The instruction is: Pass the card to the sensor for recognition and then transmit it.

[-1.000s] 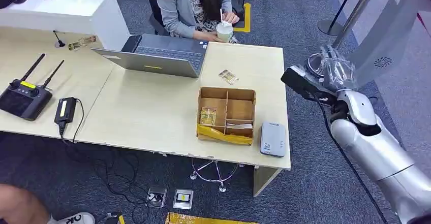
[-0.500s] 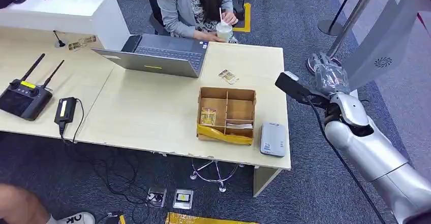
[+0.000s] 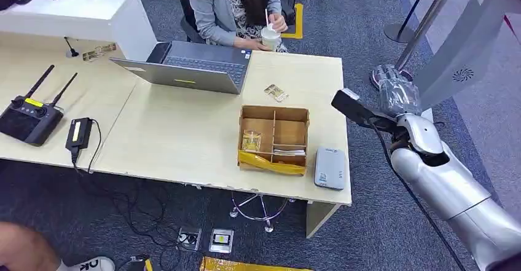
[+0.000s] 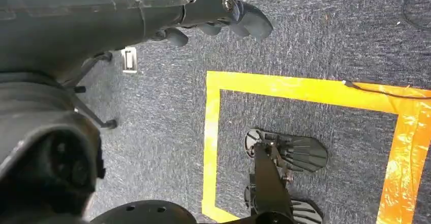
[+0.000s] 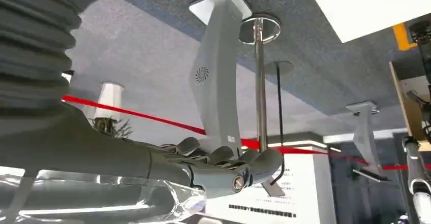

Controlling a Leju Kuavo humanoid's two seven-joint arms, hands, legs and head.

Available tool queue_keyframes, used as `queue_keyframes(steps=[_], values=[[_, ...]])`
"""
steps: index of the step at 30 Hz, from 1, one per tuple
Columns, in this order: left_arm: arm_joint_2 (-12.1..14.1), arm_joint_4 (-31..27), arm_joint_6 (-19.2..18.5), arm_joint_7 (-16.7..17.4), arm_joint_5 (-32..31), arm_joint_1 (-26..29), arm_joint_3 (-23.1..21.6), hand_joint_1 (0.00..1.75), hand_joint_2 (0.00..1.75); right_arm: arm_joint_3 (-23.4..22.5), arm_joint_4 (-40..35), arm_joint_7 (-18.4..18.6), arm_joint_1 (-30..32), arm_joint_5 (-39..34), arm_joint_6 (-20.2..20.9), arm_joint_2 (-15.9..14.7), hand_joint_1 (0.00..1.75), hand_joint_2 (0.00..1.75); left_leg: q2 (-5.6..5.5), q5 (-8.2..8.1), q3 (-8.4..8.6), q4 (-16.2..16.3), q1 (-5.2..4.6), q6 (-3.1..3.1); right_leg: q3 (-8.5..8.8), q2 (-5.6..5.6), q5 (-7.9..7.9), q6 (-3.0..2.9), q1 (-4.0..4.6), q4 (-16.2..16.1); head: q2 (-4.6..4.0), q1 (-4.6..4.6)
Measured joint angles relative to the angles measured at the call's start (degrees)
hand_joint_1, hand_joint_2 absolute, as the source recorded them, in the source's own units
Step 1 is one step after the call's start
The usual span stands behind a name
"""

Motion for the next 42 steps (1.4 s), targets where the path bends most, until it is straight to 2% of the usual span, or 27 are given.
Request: queue_keyframes(steps=[4,5,6,7,8,18,20,21,22,42], values=[[-0.02,0.00,-0.02,0.00,-0.20,-0.03,0.00,0.00,0.00,0.74,0.37,-0.13,-0.10,0.98,-0.04,0.22,0.00,1.75,0.00,0.00,0.00,0.00,0.00,0.00,0.00,0.00,0.00,0.00,0.00,0.00,0.00,0.00],[-0.09,0.00,0.00,0.04,-0.31,-0.16,0.00,0.00,0.00,1.09,1.25,-0.61,-0.09,3.35,-0.81,1.05,0.00,1.75,0.00,0.00,-0.01,0.00,0.00,0.00,-0.01,0.00,0.00,0.00,0.00,0.00,0.00,-0.02],[-0.11,0.00,0.00,0.04,-0.33,-0.19,0.00,0.00,0.00,1.40,1.40,-0.63,-0.10,3.93,-1.03,1.20,0.51,1.75,0.00,0.00,-0.01,0.00,0.00,0.00,-0.01,0.00,0.00,0.00,0.00,0.00,0.00,-0.02],[-0.13,0.00,0.00,0.04,-0.33,-0.22,0.00,0.00,0.00,1.53,1.55,-0.66,-0.10,4.29,-1.09,1.36,1.61,1.75,0.00,0.00,-0.01,0.00,0.00,0.00,-0.01,0.01,0.00,0.00,0.00,0.00,0.00,0.00],[-0.15,0.00,0.00,0.04,-0.35,-0.25,0.00,0.00,0.00,1.68,1.73,-0.72,-0.10,4.75,-1.14,1.51,1.75,1.75,0.00,0.00,-0.01,0.00,0.00,0.00,-0.01,0.01,0.00,0.00,0.00,0.00,0.00,-0.02],[-0.33,0.00,-0.02,0.04,-0.33,-0.31,0.00,0.00,0.00,1.90,3.56,-2.75,-0.02,5.88,-2.78,3.30,1.75,1.75,0.01,0.00,-0.01,0.00,0.00,0.00,-0.03,0.03,0.00,0.00,0.00,0.00,0.00,-0.02],[-0.33,0.00,-0.02,0.04,-0.37,-0.32,0.00,0.00,0.00,1.90,3.83,-2.86,0.08,6.14,-2.99,3.54,1.55,1.75,0.01,0.00,-0.02,0.00,0.00,0.00,-0.03,0.04,0.00,0.00,0.00,0.00,0.00,-0.02],[-0.33,0.00,-0.02,0.04,-0.37,-0.32,0.00,0.00,0.00,1.88,3.95,-2.86,0.14,6.34,-3.04,3.65,1.41,1.75,0.01,0.00,-0.02,0.00,0.00,0.00,-0.04,0.04,0.00,0.00,0.00,0.00,0.00,0.00],[-0.33,0.00,-0.02,0.04,-0.37,-0.31,0.00,0.00,0.00,1.88,4.07,-2.84,0.18,6.65,-3.04,3.72,0.00,1.75,0.01,0.00,-0.01,0.00,0.00,0.00,-0.04,0.05,0.00,0.00,0.00,0.00,0.00,0.00],[-0.33,0.00,-0.02,0.11,-0.24,-0.25,0.00,0.00,0.00,1.73,4.13,-2.01,0.84,10.99,-2.73,4.99,0.00,1.75,0.01,0.00,-0.02,0.00,0.00,0.00,-0.04,0.06,0.00,0.00,0.00,0.00,0.00,0.00]])
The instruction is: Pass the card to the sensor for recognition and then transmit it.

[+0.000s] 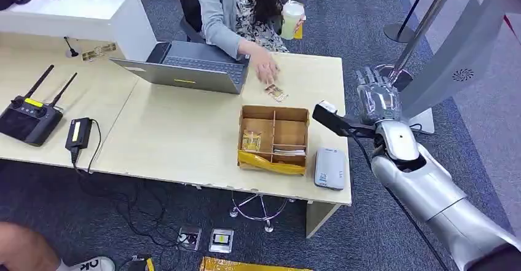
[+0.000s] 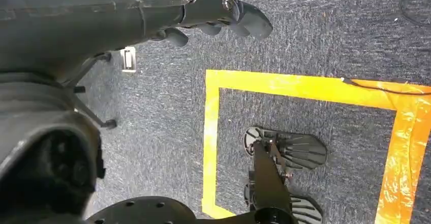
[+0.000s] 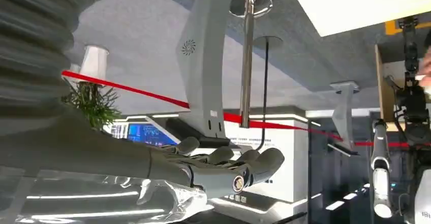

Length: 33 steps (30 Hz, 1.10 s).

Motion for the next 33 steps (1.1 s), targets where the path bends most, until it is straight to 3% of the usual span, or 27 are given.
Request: queue_keyframes(steps=[33], values=[[-0.07,0.00,-0.02,0.35,-0.61,-0.03,0.00,0.00,0.00,-0.50,0.00,0.09,0.37,1.01,1.38,0.90,0.00,1.75,0.01,0.00,0.00,0.00,0.00,0.00,-0.01,0.03,0.00,0.00,0.00,0.00,0.00,-0.02]])
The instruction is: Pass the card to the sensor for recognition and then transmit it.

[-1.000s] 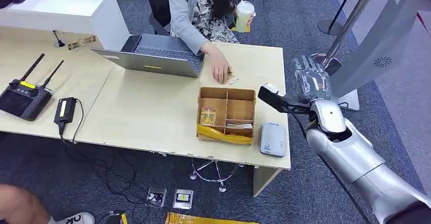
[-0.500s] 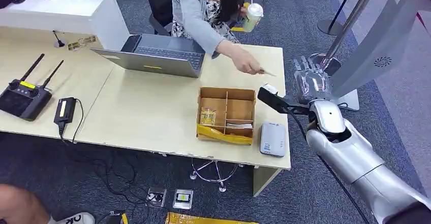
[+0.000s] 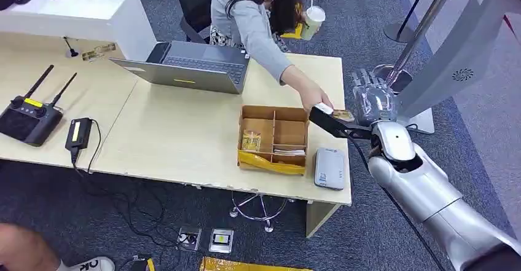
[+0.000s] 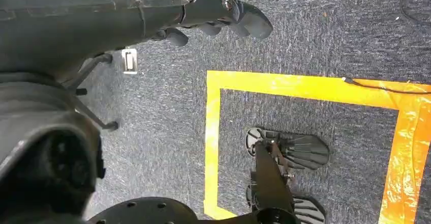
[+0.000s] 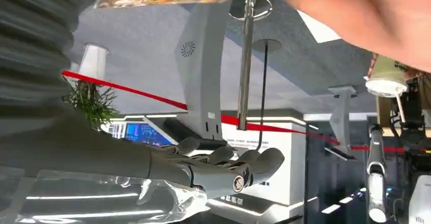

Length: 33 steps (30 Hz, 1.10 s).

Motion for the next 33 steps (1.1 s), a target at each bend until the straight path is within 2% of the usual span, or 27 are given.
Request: queue_keyframes(steps=[1,2,33], values=[[0.00,0.00,-0.02,0.00,0.00,0.00,0.00,0.00,0.00,-0.02,0.00,-0.07,-0.01,-0.13,-0.09,0.02,0.00,1.75,0.00,0.00,0.00,0.00,0.00,0.00,0.00,0.00,0.00,0.00,0.00,0.00,0.00,0.02],[0.00,0.00,-0.02,0.00,0.00,0.00,0.00,0.00,0.00,-0.02,0.00,-0.11,-0.02,-0.17,-0.15,0.04,1.75,1.75,0.00,0.00,0.00,0.00,0.00,0.00,0.00,0.00,0.00,0.00,0.00,0.00,0.00,0.00],[-0.15,0.00,-0.09,0.04,-0.52,-0.19,-0.04,0.00,0.00,-1.95,0.00,-0.74,-0.07,-1.18,-1.16,0.28,1.75,1.75,0.10,0.00,0.01,0.00,0.00,0.00,-0.03,0.13,0.00,0.00,0.00,0.00,0.00,0.00]])
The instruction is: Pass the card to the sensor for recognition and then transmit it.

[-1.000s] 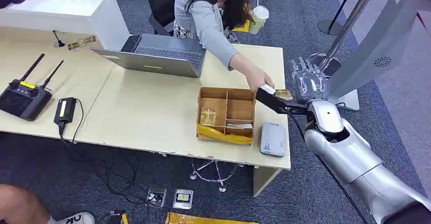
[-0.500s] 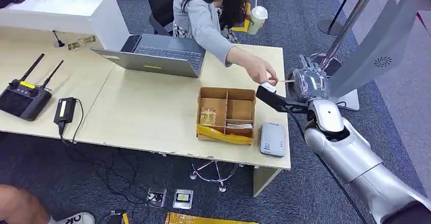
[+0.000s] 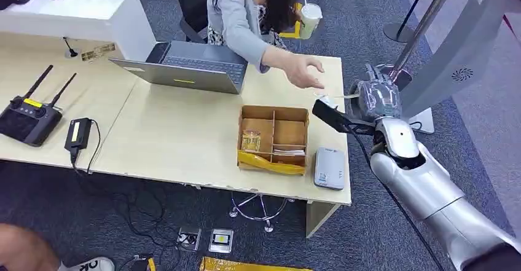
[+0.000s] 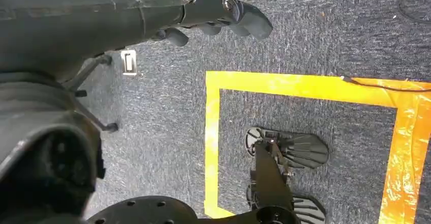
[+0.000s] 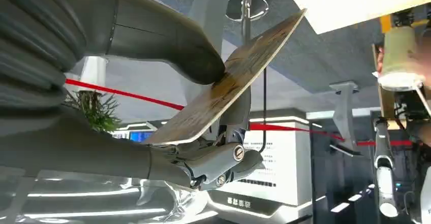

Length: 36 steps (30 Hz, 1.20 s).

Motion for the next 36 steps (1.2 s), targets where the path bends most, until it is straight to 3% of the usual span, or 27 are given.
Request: queue_keyframes(steps=[10,23,36], values=[[0.02,0.00,0.46,-0.18,1.03,0.29,0.02,0.00,0.00,-0.02,-0.07,-0.11,1.39,-0.17,1.40,-0.72,1.75,1.75,0.01,0.00,0.01,0.00,0.00,0.00,0.00,-0.04,0.00,0.00,0.00,0.00,0.00,0.00],[0.81,0.00,1.86,-0.87,1.44,1.37,0.02,0.00,0.00,0.13,-5.94,2.21,9.83,-4.81,0.44,-6.67,1.75,1.75,0.04,-0.03,0.01,0.00,0.00,0.01,-0.01,0.01,0.00,0.00,0.00,-0.01,0.00,0.00],[0.81,0.00,1.71,-0.94,0.98,1.46,0.02,0.00,0.00,2.56,-7.10,-0.04,11.86,-7.21,0.42,-6.80,1.75,1.75,0.04,-0.03,-0.02,0.00,0.00,0.01,-0.01,0.01,0.00,0.00,0.00,-0.01,0.00,0.02]])
